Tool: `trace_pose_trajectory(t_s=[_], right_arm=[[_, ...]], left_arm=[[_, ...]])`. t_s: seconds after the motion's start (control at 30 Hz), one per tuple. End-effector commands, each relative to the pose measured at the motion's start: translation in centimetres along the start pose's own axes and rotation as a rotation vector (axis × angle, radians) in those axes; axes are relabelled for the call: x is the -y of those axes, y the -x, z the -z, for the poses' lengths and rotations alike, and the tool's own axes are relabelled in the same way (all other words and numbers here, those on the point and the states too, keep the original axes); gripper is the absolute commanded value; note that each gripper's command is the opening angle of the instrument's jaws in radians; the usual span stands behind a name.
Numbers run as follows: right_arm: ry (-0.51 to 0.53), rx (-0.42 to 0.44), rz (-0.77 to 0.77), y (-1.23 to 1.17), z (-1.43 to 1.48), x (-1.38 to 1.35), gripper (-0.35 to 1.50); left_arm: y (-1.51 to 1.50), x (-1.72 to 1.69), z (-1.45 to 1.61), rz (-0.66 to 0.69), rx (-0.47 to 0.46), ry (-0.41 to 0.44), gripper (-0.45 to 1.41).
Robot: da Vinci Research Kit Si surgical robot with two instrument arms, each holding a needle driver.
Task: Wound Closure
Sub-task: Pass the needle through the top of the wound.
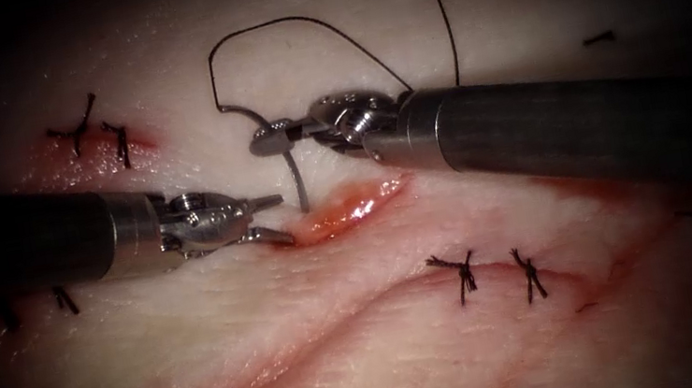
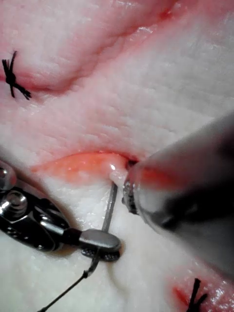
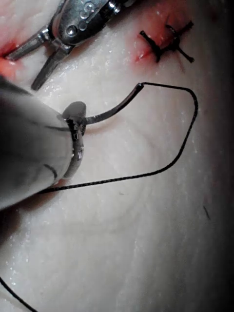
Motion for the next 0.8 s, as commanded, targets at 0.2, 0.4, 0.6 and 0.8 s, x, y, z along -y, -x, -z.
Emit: trace_pose_trajectory(t_s=[0.2, 0.4, 0.6, 0.8], right_arm=[[-0.084, -0.017, -0.006, 0.12, -0.14, 0.22, -0.35], [-0.131, -0.006, -0.032, 0.22, -0.29, 0.4, -0.35], [-0.183, 0.027, -0.063, 0.38, -0.38, 0.6, -0.35], [-0.215, 0.077, -0.112, 0.59, -0.38, 0.74, -0.35]], left_arm=[[0.0, 0.04, -0.04, 0.002, -0.004, 0.003, 0.66], [0.0, 0.04, -0.05, 0.002, -0.004, 0.002, 0.66], [0.0, 0.04, -0.04, 0.002, -0.004, 0.003, 0.66], [0.02, 0.05, -0.03, 0.0, -0.004, 0.004, 0.65]])
